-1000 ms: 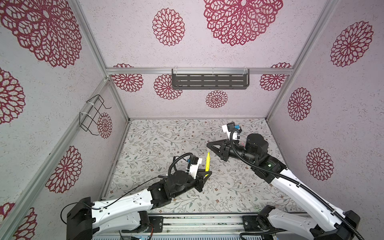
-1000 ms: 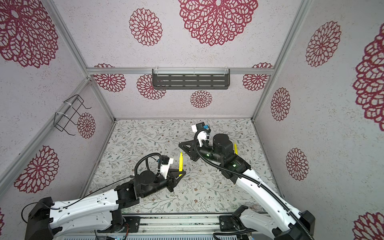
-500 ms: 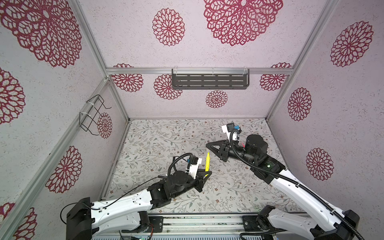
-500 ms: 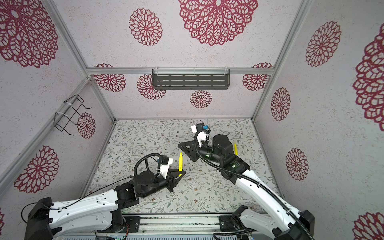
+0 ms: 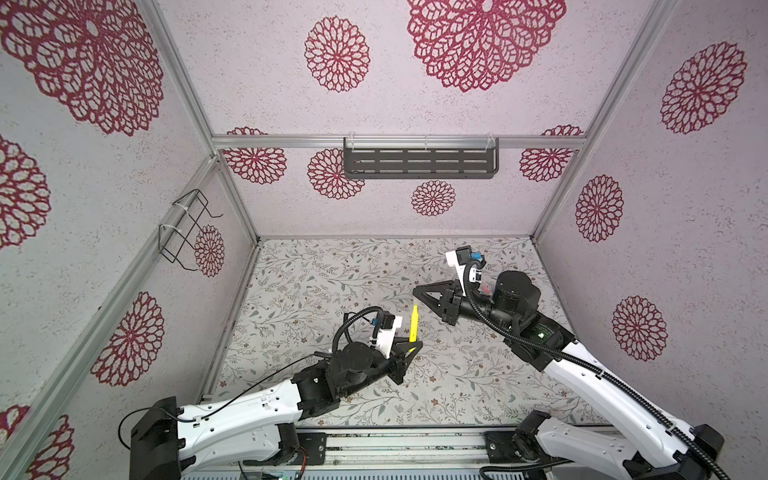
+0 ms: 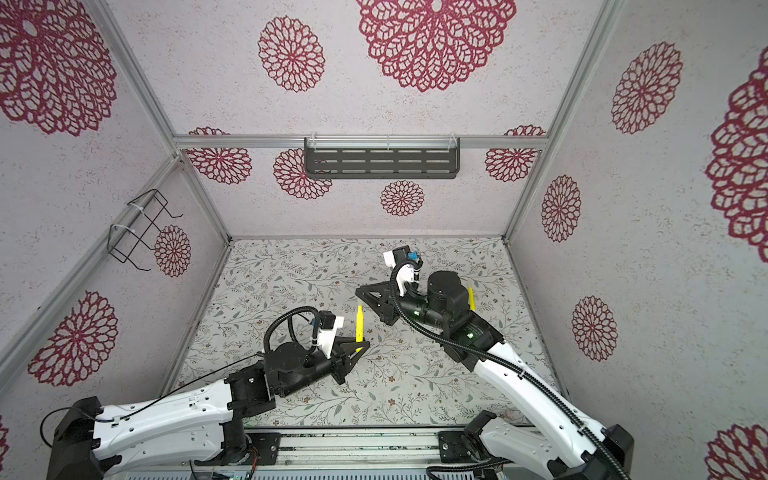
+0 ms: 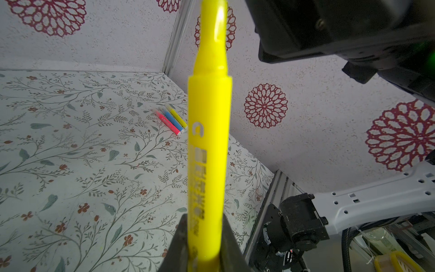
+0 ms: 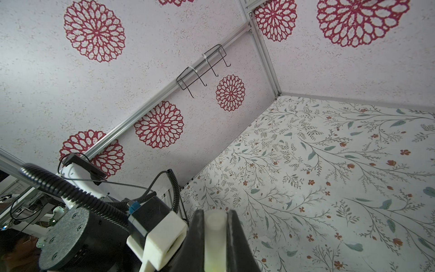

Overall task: Insert the pens into the pen caps
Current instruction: 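Lift the clear cap with the right gripper and carry it toward the yellow highlighter, then push the clear cap down onto the yellow highlighter tip with the right gripper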

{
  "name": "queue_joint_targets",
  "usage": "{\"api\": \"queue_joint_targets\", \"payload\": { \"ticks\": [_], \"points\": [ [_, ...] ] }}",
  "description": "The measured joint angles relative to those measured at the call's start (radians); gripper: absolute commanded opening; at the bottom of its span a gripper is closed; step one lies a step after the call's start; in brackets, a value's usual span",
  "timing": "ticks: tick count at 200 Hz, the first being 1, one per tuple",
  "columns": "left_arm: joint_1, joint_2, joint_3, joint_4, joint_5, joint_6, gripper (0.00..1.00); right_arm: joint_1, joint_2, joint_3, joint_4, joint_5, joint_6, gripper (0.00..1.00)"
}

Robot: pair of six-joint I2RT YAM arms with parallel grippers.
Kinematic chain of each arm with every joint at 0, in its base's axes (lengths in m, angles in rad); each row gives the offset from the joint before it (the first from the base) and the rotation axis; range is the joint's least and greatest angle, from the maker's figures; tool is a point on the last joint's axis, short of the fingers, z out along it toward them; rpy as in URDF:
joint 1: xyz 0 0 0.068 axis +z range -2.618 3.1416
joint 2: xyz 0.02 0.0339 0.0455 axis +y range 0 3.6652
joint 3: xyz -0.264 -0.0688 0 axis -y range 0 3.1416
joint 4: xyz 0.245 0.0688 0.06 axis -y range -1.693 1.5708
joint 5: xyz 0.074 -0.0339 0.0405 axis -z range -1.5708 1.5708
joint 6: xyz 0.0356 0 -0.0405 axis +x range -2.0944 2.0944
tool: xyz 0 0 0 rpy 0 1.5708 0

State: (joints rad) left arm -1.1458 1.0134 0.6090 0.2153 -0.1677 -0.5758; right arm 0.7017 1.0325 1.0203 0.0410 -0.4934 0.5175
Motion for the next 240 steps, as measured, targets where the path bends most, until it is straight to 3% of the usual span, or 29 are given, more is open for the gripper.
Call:
{"api": "queue_joint_targets", "payload": {
  "ticks": [167, 240],
  "points": [
    [0.0, -0.023, -0.01, -0.009, 0.0, -0.001, 0.0, 0.047, -0.021, -0.084, 0.072, 0.029, 0.01, 0.01],
    [-0.004, -0.086, -0.036, 0.011, 0.053, 0.005, 0.0, 0.06, -0.034, -0.096, 0.128, -0.039, 0.01, 0.03]
  ]
}}
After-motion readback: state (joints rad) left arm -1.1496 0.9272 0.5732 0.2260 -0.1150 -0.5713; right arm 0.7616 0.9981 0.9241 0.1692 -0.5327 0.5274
